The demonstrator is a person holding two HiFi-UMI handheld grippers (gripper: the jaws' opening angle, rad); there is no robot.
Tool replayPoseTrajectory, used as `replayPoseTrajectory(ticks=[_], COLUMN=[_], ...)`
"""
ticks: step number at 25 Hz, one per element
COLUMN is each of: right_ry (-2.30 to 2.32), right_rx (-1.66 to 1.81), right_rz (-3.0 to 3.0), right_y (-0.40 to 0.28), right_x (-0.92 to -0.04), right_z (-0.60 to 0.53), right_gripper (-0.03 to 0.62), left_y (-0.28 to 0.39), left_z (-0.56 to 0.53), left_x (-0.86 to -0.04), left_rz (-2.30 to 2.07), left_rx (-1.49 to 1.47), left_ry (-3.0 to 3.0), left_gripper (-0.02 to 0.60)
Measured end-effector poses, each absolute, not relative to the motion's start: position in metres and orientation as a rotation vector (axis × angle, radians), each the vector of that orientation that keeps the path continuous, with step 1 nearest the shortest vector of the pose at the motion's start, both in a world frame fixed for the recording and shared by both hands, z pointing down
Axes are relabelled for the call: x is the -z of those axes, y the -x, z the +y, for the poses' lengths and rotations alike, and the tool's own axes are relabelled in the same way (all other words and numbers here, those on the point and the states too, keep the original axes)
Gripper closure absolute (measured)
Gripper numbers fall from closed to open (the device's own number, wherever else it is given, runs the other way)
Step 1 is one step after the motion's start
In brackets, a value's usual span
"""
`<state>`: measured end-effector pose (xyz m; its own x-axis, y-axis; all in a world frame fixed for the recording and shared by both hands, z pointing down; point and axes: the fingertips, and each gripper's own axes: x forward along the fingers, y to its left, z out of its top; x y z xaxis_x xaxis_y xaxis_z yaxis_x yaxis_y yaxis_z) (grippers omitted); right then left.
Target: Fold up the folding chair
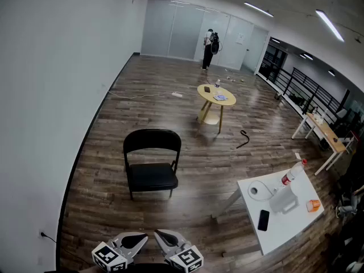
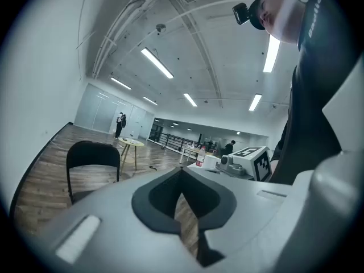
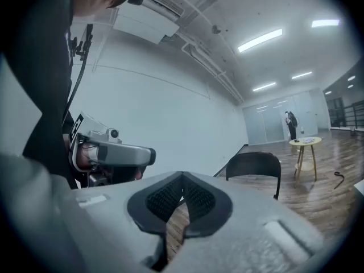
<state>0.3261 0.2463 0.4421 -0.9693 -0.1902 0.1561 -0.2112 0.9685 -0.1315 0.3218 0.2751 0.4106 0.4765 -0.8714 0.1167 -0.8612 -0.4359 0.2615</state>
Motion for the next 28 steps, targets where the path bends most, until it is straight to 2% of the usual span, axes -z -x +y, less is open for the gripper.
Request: replayPoseTrajectory(ticks=[28], right_ry=[-0.255], right_rx=[-0.280], right_rz=[-2.984], right_y=[-0.326], right_x=[-0.451], right_z=[0.265], right_gripper=[0.594], left_y=[-0.325], left_z=[0.293], left_x=[-0.412], left_rz=[-1.467], left_rx=[0.095], left_ry=[-2.426], left_gripper=[0.584])
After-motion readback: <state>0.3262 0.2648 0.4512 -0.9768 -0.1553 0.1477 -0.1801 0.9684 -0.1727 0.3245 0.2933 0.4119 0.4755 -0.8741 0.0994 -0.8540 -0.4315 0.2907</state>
